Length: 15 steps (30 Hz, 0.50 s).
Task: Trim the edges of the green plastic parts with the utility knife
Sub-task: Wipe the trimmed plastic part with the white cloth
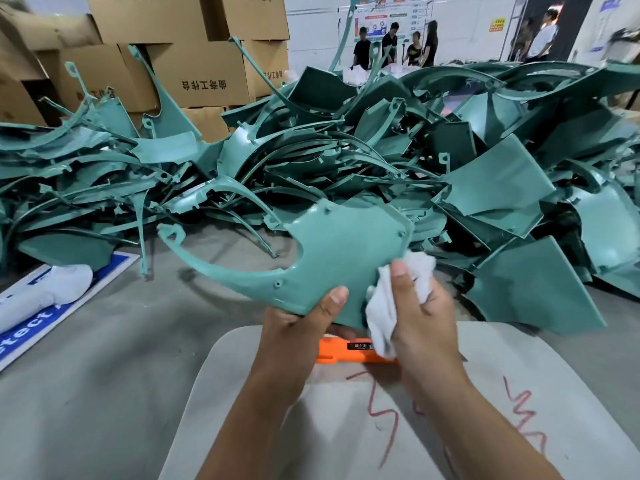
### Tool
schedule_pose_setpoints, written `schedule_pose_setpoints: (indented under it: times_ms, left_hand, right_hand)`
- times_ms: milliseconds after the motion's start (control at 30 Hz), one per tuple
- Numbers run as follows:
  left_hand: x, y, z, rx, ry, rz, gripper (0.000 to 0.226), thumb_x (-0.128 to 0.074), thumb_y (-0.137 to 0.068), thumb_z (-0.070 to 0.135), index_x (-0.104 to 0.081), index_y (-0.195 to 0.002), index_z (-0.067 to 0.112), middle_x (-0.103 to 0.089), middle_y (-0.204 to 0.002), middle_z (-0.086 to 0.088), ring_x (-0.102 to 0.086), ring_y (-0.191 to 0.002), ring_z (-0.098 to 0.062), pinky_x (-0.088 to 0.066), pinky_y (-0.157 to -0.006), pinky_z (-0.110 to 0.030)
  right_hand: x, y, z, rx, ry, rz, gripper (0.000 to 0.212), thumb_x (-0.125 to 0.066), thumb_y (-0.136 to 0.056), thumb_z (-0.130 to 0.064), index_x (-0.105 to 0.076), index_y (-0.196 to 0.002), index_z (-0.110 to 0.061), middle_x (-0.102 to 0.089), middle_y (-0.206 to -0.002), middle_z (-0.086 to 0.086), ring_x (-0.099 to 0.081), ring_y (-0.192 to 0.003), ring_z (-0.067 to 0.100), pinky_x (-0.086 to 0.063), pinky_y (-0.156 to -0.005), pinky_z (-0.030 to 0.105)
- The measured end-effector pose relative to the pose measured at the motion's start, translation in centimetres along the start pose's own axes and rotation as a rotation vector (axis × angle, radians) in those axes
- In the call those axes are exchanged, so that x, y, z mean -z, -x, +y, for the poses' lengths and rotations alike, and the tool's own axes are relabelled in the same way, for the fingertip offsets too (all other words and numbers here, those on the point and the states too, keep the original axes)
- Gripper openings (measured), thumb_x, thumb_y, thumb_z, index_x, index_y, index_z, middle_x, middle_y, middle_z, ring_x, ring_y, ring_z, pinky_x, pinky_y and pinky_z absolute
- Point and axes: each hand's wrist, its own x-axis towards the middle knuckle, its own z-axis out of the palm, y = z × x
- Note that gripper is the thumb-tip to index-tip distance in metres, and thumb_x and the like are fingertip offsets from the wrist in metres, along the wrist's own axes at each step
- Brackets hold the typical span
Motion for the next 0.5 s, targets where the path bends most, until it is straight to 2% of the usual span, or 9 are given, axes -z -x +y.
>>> schedule_pose_setpoints:
  times_ms: [33, 67, 133, 200, 267, 333, 433, 500]
  left_hand:
    - [-0.1, 0.0, 0.0, -0.013, 0.041, 0.044, 0.022, -0.075, -0.085, 0.025, -0.079, -0.106, 0.032, -0.079, -0.103, -0.001, -0.075, -0.075, -0.018, -0.058, -0.058, -0.027]
    - [0.0, -0.1, 0.0, -0.038, 0.075, 0.08, 0.023, -0.072, -0.088, 0.024, -0.077, -0.109, 0.03, -0.079, -0.106, -0.003, -0.076, -0.08, -0.02, -0.058, -0.059, -0.027]
    - [-0.1, -0.1, 0.3, -0.078, 0.122, 0.143, 0.023, -0.071, -0.09, 0.024, -0.075, -0.113, 0.027, -0.078, -0.108, -0.007, -0.076, -0.084, -0.024, -0.058, -0.06, -0.028]
    - [-0.4, -0.2, 0.3, -0.088, 0.129, 0.179, 0.022, -0.07, -0.091, 0.027, -0.074, -0.113, 0.028, -0.077, -0.109, -0.006, -0.076, -0.084, -0.025, -0.057, -0.059, -0.028]
    - [-0.8, -0.4, 0.2, -0.069, 0.135, 0.201, 0.019, -0.07, -0.092, 0.028, -0.075, -0.109, 0.032, -0.078, -0.109, -0.005, -0.075, -0.085, -0.024, -0.056, -0.06, -0.029]
    - [-1.1, -0.4, 0.1, -0.043, 0.139, 0.183, 0.019, -0.07, -0.091, 0.028, -0.076, -0.108, 0.034, -0.077, -0.111, -0.005, -0.076, -0.089, -0.025, -0.057, -0.063, -0.029]
    - [-0.9, -0.6, 0.0, 0.022, 0.154, 0.11, 0.024, -0.072, -0.089, 0.025, -0.076, -0.112, 0.03, -0.076, -0.116, -0.005, -0.075, -0.093, -0.024, -0.059, -0.068, -0.029]
    - [-0.7, -0.5, 0.0, 0.044, 0.098, 0.045, 0.027, -0.072, -0.088, 0.024, -0.075, -0.115, 0.026, -0.076, -0.118, -0.005, -0.075, -0.096, -0.025, -0.06, -0.072, -0.032]
  right_hand:
    - [-0.5, 0.6, 0.3, -0.013, -0.008, -0.081, 0.042, -0.061, -0.1, -0.05, -0.071, -0.107, -0.01, -0.077, -0.098, 0.019, -0.077, -0.093, 0.034, -0.063, -0.075, 0.046]
    - [-0.9, 1.0, 0.6, -0.021, 0.002, -0.154, 0.04, -0.06, -0.102, -0.047, -0.071, -0.109, -0.009, -0.077, -0.101, 0.019, -0.075, -0.097, 0.038, -0.063, -0.082, 0.052]
    - [-1.2, 1.3, 0.9, -0.015, 0.049, -0.253, 0.034, -0.058, -0.104, -0.043, -0.071, -0.111, -0.013, -0.078, -0.104, 0.013, -0.075, -0.1, 0.034, -0.06, -0.092, 0.057]
    - [-1.3, 1.2, 0.8, -0.04, 0.044, -0.293, 0.032, -0.062, -0.101, -0.044, -0.07, -0.107, -0.014, -0.075, -0.098, 0.014, -0.073, -0.092, 0.035, -0.061, -0.087, 0.055]
    - [-1.3, 1.1, 0.4, -0.045, 0.03, -0.298, 0.03, -0.066, -0.097, -0.045, -0.066, -0.095, -0.015, -0.071, -0.084, 0.005, -0.069, -0.077, 0.023, -0.059, -0.072, 0.042]
    - [-1.1, 1.0, 0.4, -0.073, -0.017, -0.26, 0.034, -0.07, -0.094, -0.045, -0.06, -0.084, -0.015, -0.063, -0.074, 0.001, -0.061, -0.067, 0.02, -0.054, -0.064, 0.039]
    - [-0.5, 0.3, 0.4, -0.123, -0.075, -0.168, 0.033, -0.074, -0.091, -0.046, -0.067, -0.088, -0.013, -0.068, -0.081, 0.005, -0.066, -0.076, 0.027, -0.053, -0.072, 0.043]
    - [0.0, -0.2, 0.1, -0.169, -0.152, -0.156, 0.033, -0.073, -0.095, -0.041, -0.073, -0.103, -0.009, -0.078, -0.101, 0.008, -0.076, -0.093, 0.029, -0.059, -0.078, 0.037]
